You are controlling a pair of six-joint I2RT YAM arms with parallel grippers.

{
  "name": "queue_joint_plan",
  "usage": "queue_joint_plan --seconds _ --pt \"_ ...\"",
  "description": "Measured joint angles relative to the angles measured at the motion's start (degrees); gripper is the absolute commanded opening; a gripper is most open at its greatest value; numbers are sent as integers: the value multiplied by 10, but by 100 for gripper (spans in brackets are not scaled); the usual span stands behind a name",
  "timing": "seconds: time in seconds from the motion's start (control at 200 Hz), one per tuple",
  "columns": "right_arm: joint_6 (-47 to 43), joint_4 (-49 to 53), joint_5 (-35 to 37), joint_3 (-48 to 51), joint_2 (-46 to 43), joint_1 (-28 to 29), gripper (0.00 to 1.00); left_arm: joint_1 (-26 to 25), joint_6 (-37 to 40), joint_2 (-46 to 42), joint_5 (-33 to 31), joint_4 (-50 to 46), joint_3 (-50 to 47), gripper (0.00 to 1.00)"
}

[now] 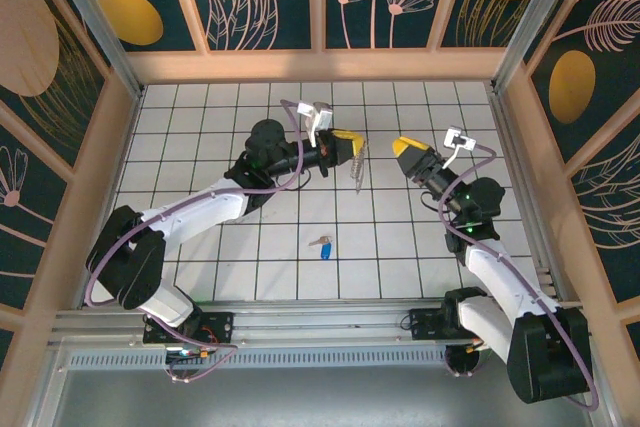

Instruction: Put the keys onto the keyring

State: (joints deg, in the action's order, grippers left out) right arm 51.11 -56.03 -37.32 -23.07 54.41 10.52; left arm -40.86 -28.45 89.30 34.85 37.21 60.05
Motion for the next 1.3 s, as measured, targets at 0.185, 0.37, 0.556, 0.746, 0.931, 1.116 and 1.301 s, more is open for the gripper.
queue_joint_plan --seconds 0.185,0.37,0.556,0.746,0.931,1.116,1.301 --pt "-2 -9 -47 0 18 3 49 1 8 0 43 -10 0 0" --pt "-13 -12 -65 -1 38 29 43 1 2 0 68 2 0 0" --pt "-17 -12 -67 -7 47 48 38 1 -12 0 80 17 0 0" --pt "-18 -17 -67 -17 51 55 36 1 -21 0 84 32 0 0" --pt "-18 -21 -64 -23 58 64 34 4 -29 0 85 36 0 0" --pt "-33 -14 -59 -27 53 67 31 4 -33 0 87 37 0 0" --pt "-43 7 -45 -27 23 47 30 4 -33 0 87 37 0 0"
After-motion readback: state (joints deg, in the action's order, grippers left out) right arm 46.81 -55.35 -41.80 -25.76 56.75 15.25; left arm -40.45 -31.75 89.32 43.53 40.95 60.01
